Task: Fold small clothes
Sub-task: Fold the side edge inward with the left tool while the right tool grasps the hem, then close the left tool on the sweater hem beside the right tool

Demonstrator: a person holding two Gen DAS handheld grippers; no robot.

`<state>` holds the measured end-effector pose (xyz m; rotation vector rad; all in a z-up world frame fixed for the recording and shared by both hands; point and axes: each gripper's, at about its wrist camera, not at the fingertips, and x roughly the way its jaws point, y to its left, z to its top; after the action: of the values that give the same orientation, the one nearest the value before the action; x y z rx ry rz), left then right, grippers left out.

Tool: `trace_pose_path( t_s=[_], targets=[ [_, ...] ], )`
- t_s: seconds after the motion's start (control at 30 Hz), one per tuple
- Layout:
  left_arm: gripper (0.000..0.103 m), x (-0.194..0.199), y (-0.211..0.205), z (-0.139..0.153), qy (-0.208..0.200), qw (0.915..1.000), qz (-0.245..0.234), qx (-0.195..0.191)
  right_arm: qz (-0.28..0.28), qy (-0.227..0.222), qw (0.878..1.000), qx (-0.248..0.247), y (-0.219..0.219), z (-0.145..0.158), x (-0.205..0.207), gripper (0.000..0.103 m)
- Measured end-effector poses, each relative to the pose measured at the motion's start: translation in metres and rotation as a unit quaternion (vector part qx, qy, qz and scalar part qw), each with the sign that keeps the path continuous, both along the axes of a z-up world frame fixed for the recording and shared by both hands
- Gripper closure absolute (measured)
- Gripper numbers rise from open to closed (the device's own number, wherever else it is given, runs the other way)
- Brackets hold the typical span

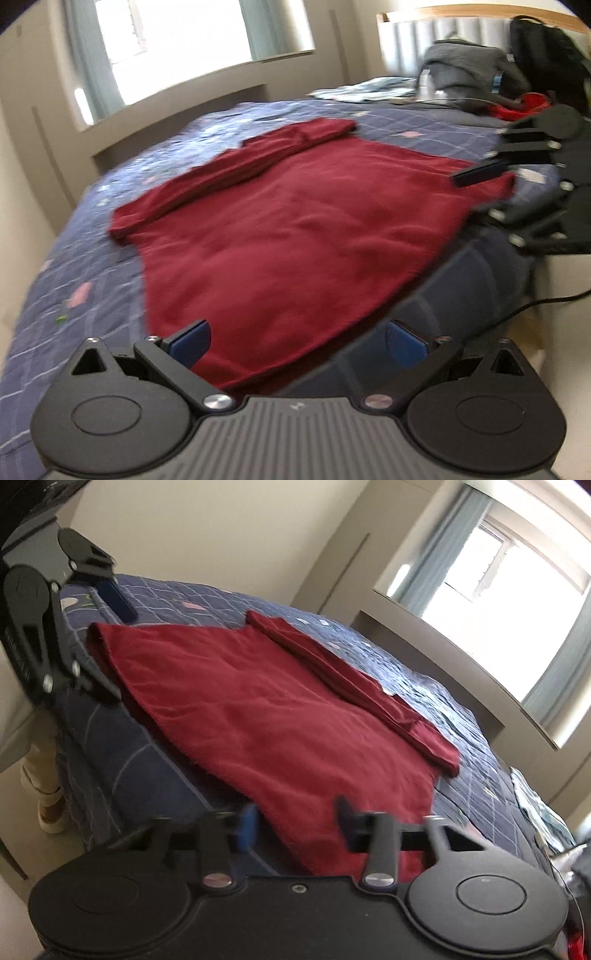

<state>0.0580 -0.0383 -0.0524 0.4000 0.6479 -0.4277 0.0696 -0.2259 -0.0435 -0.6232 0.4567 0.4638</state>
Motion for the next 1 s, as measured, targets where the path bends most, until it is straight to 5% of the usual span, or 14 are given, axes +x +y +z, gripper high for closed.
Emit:
trace_pose_path(
  t_s=[0.07, 0.17, 0.33, 0.47, 0.67, 0.73, 0.87, 1.0],
  targets=[
    [0.000, 0.000, -0.010, -0.004, -0.002, 0.9999, -0.013, 0.011, 0.008, 0.005, 1.000, 0.009, 0.002, 0.005, 0.003, 0.086],
    [0.001, 0.006, -0.023, -0.010, -0.008, 0.9994, -0.006, 0.034, 0.005, 0.012, 0.999, 0.039, 0.001, 0.019, 0.011, 0.091],
    [0.008, 0.014, -0.030, -0.008, -0.007, 0.9999, 0.003, 0.011, -0.015, 0.029, 0.994, 0.106, -0.006, 0.047, 0.028, 0.094],
    [0.031, 0.019, -0.027, -0.008, -0.020, 0.9985, 0.042, 0.027, -0.020, 0.032, 0.991, 0.128, -0.008, 0.058, 0.030, 0.094],
    [0.063, 0.026, 0.000, -0.007, -0.028, 0.9943, 0.087, 0.057, -0.012, 0.035, 0.994, 0.100, -0.008, 0.046, 0.017, 0.094],
    [0.064, 0.022, 0.005, -0.008, -0.034, 0.9931, 0.082, 0.076, -0.010, 0.036, 0.996, 0.078, -0.006, 0.037, 0.013, 0.094],
    [0.074, 0.016, 0.009, -0.010, -0.046, 0.9913, 0.062, 0.106, -0.013, 0.036, 0.999, 0.017, 0.001, 0.013, 0.005, 0.078],
    [0.097, 0.014, 0.004, -0.012, -0.050, 0.9903, 0.048, 0.120, -0.027, 0.019, 0.999, -0.020, 0.000, -0.004, 0.001, 0.073]
  ],
)
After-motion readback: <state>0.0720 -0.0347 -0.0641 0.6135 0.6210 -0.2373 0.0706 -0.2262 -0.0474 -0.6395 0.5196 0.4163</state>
